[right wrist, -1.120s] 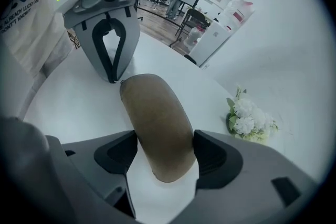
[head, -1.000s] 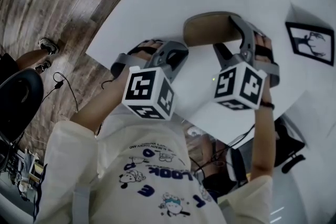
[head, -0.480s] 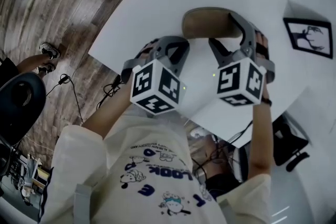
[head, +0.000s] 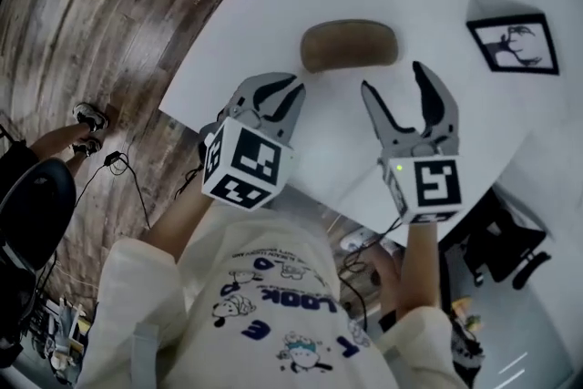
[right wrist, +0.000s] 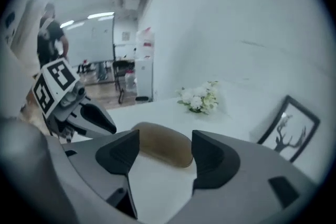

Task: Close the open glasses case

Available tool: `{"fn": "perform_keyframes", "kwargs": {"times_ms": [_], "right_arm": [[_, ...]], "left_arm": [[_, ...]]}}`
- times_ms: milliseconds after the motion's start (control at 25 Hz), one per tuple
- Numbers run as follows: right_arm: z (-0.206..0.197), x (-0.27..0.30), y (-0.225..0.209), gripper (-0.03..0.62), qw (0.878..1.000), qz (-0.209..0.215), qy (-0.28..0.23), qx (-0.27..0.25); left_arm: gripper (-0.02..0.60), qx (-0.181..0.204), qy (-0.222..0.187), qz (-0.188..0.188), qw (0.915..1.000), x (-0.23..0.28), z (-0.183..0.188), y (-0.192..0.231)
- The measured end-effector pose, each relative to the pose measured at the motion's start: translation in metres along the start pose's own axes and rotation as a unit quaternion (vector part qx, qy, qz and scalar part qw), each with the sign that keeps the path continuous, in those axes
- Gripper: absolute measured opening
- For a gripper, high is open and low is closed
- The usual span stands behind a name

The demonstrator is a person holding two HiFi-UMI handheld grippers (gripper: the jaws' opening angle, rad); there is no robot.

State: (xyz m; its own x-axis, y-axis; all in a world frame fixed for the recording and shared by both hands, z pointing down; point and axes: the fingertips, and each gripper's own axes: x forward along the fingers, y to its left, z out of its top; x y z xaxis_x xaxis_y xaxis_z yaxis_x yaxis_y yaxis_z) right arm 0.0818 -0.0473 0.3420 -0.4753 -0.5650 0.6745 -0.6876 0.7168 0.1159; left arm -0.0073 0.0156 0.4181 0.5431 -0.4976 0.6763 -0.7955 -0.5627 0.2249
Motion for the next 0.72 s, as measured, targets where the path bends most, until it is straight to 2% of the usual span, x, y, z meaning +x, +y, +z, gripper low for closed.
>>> {"fn": "perform_keyframes", "kwargs": {"times_ms": [40,80,120,240,360,520,720], "right_arm": [[0.002,-0.009,-0.003,0.278,0.999,-0.018,-0.021,0.040],[0.004,-0.019,-0.006,0.135,0.995,-0.042,-0.042,0.076],[0.008,-0.028,-0.008,0.040,0.990,-0.065,-0.062,0.108],[0.024,-0.054,-0.006,0.014,0.973,-0.106,-0.109,0.174],[0.041,-0.078,-0.008,0.006,0.957,-0.141,-0.146,0.208],[0.056,-0.107,-0.013,0.006,0.938,-0.179,-0.191,0.228],[0.067,-0.141,-0.012,0.006,0.925,-0.215,-0.227,0.216]], "left_arm": [[0.043,-0.008,-0.017,0.004,0.9998,-0.009,0.011,0.002],[0.043,-0.012,-0.037,0.008,0.9992,-0.018,0.024,0.003],[0.043,-0.011,-0.057,0.012,0.9982,-0.028,0.039,0.003],[0.041,-0.001,-0.113,0.024,0.9933,-0.055,0.083,-0.004],[0.040,0.023,-0.154,0.037,0.9872,-0.075,0.123,-0.018],[0.033,0.045,-0.191,0.053,0.9791,-0.096,0.158,-0.033],[0.029,0.047,-0.229,0.074,0.9695,-0.121,0.181,-0.048]]}}
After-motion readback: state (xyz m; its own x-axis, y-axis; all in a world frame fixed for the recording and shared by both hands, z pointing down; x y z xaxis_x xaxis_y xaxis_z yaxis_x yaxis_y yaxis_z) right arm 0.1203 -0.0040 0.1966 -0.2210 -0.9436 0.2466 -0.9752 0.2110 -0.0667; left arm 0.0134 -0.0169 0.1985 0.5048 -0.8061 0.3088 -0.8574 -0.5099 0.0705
